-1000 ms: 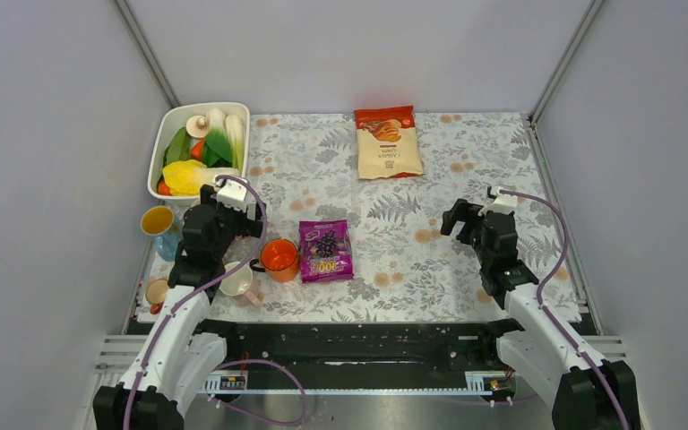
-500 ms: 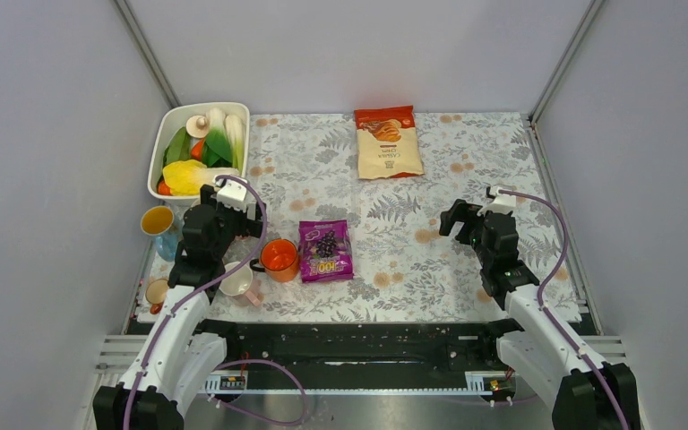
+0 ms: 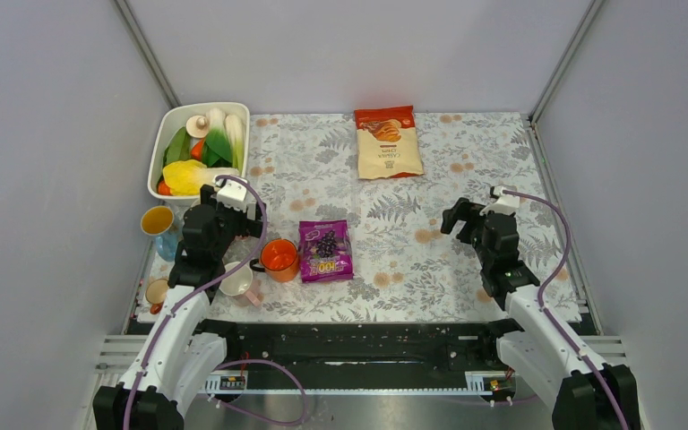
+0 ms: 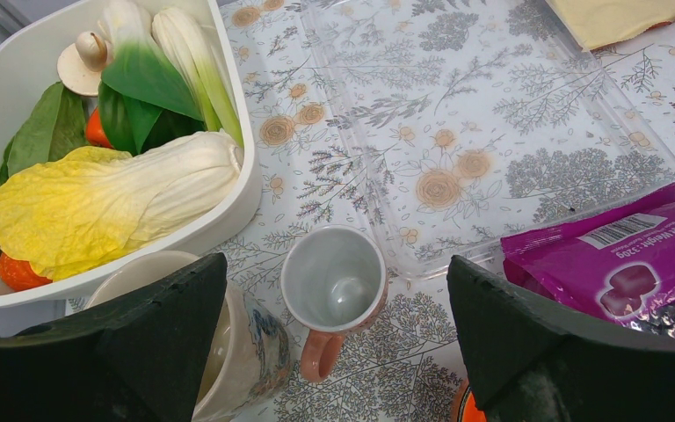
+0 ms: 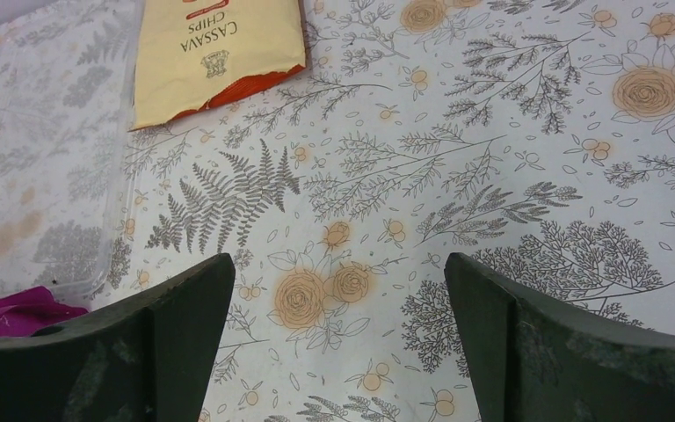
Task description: Turn the mug right side up
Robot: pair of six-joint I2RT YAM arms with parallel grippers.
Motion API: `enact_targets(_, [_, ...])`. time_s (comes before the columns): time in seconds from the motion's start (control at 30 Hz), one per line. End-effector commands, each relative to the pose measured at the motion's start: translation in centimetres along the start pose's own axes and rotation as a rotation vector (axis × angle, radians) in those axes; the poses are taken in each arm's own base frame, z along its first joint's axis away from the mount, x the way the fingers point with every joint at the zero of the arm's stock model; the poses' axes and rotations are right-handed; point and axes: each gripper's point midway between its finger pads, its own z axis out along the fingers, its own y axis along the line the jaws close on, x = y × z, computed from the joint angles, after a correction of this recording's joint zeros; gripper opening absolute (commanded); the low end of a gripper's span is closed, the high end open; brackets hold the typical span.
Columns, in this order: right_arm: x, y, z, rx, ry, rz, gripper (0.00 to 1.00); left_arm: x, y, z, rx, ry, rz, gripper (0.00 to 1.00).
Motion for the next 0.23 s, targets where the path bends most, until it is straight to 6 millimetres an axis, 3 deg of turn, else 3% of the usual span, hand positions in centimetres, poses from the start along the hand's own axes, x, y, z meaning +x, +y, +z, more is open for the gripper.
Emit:
enact_targets(0.0, [-3.39,0.28,-0.21,0.015,-0.123,0.061,0.99,-2.52,0.83,-0.07,-0.037,-0.086,-0.003,0.99])
enact_targets(0.2, [-3.56,-0.21,-0.57,0.030,-0.145,0.049,0.99,-2.52,0.83,-0.07,-0.037,-0.086,-0.003,0.99])
